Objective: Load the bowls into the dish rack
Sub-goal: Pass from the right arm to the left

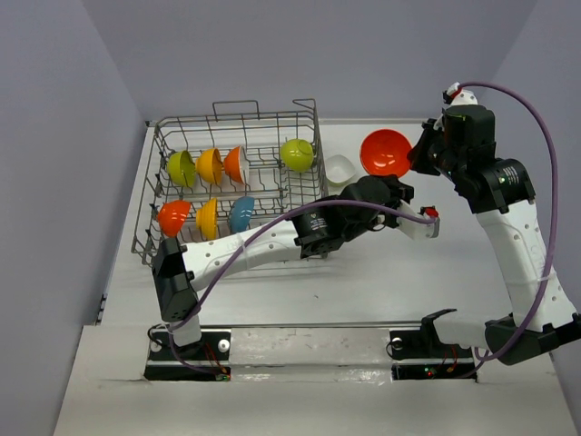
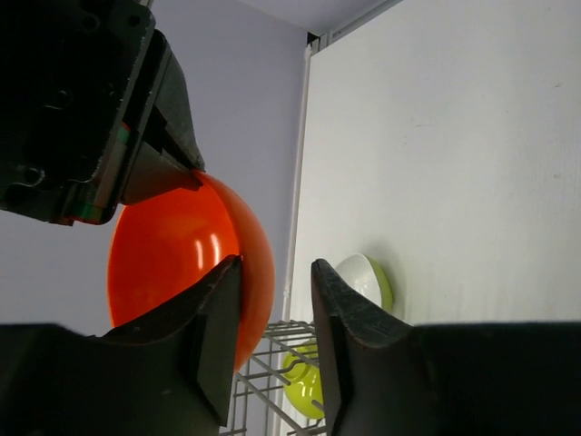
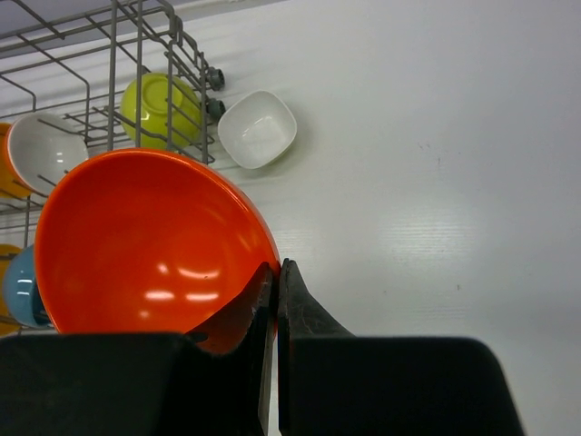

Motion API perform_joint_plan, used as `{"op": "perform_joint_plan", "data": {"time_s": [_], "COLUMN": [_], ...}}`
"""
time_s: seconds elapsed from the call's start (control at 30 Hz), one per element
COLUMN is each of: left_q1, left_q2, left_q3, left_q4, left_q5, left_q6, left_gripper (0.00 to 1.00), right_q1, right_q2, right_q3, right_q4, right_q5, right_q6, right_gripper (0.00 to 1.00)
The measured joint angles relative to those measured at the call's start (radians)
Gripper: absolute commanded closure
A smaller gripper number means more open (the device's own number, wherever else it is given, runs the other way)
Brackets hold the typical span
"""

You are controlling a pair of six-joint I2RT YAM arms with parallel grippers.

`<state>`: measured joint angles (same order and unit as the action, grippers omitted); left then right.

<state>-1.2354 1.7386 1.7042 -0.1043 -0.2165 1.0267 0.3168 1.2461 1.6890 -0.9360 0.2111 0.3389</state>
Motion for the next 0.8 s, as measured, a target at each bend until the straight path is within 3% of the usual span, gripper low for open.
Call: {"op": "perform_joint_plan", "data": {"time_s": [0.43, 0.8], "left_q1": [-0.002, -0.002], "left_q2": [0.0, 0.001], "left_q3": [0.0, 0.0], "left_q4": [0.025, 0.025], "left_q5": [-0.048, -0.058], "left_q6": [0.007, -0.001], "left_gripper": [0.89, 0.85], "right_q1": [0.005, 0.005], "right_q2": [0.004, 0.011], "right_q3": [0.002, 0.035], "right_q4": [-0.007, -0.025], "right_q5": [-0.01, -0.017], "right_q6": [-0.004, -0.012], "right_gripper": [0.99, 0.99]}}
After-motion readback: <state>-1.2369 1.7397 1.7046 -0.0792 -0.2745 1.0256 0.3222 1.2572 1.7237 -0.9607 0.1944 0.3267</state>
